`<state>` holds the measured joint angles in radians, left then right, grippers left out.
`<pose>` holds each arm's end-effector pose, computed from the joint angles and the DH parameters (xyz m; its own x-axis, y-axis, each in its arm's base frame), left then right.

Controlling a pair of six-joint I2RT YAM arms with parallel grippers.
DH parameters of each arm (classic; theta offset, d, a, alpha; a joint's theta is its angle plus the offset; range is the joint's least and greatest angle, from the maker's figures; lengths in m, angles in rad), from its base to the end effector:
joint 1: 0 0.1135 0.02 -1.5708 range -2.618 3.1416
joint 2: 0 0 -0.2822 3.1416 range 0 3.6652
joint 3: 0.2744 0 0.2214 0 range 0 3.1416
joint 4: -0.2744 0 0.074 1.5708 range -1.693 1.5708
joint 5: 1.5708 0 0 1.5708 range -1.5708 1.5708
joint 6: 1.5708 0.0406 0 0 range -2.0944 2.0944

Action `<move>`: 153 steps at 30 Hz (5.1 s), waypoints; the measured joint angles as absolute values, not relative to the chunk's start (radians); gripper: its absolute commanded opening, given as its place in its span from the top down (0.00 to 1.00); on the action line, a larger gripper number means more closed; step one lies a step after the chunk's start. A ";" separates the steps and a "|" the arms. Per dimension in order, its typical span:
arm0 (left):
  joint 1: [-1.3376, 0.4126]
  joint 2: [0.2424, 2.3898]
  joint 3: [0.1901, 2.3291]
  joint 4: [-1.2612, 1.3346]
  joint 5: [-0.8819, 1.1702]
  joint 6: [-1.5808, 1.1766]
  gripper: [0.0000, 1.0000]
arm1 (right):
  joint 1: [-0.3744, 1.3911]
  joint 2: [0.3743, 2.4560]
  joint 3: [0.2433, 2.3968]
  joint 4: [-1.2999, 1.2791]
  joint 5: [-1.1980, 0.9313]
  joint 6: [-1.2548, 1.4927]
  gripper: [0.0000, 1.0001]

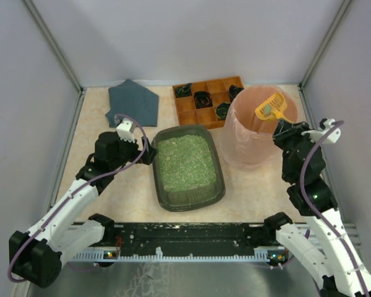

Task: Clean the litter box

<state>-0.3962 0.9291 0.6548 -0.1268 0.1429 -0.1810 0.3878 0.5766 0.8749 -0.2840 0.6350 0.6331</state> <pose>0.1616 -0.0739 0.2950 -0.4448 -0.0070 -0.8956 0.4299 0.8756 -0.2204 0.0796 0.0065 0.3889 0.1554 0.5780 -0.8011 0.1894 0.7785 0.5984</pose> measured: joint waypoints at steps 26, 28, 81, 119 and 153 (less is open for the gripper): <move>-0.395 0.917 0.652 -0.127 0.150 -0.178 0.00 | 0.388 0.841 1.115 -0.467 0.390 0.154 1.00; -0.395 0.916 0.652 -0.126 0.150 -0.178 0.00 | 0.388 0.875 1.148 -0.492 0.370 0.131 1.00; -0.395 0.914 0.652 -0.127 0.159 -0.178 0.00 | 0.771 1.184 1.095 -0.355 0.113 0.456 1.00; -0.395 0.947 0.652 -0.133 0.188 -0.178 0.00 | 0.770 1.457 1.010 -0.191 0.269 0.847 1.00; -0.395 0.962 0.652 -0.134 0.195 -0.178 0.00 | 0.769 1.423 0.534 0.435 0.059 1.087 1.00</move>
<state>-0.3946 0.9623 0.6518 -0.1345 0.1951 -0.1783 0.7692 1.4231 0.5339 0.4355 0.0593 1.0870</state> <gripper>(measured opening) 0.998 0.202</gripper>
